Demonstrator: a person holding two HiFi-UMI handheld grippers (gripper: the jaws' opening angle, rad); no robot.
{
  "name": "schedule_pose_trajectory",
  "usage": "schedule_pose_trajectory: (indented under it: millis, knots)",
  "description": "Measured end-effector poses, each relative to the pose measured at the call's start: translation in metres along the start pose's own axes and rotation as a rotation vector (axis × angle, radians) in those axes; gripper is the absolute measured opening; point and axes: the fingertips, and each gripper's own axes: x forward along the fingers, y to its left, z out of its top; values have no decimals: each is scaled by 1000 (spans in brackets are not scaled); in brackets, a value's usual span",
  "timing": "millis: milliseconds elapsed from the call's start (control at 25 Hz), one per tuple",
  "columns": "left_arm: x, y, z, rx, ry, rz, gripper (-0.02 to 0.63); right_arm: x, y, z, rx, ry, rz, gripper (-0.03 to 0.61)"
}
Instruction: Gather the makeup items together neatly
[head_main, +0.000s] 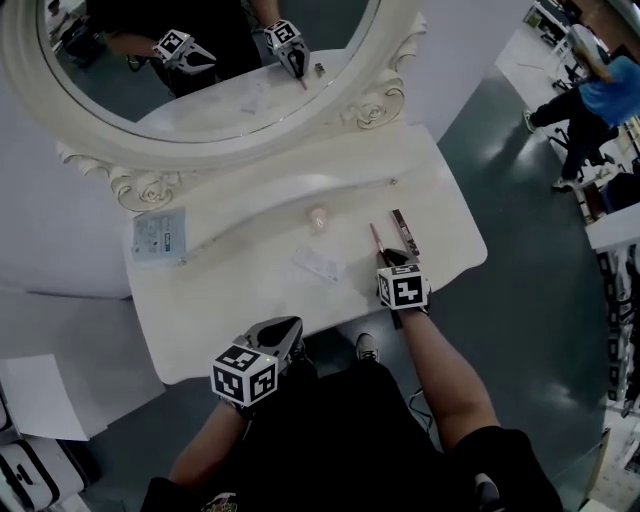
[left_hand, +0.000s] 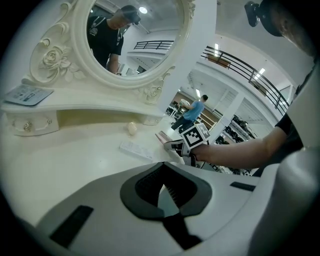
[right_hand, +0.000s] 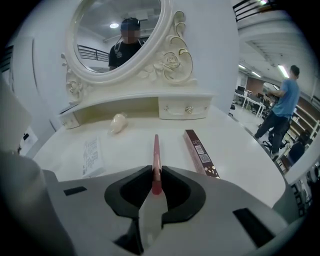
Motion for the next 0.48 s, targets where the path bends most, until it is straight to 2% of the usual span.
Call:
schedule_pose_trajectory:
  millis: [480]
  knots:
    - [-5, 12, -1, 14, 28, -26, 9, 7, -2, 1, -1, 52, -21, 75]
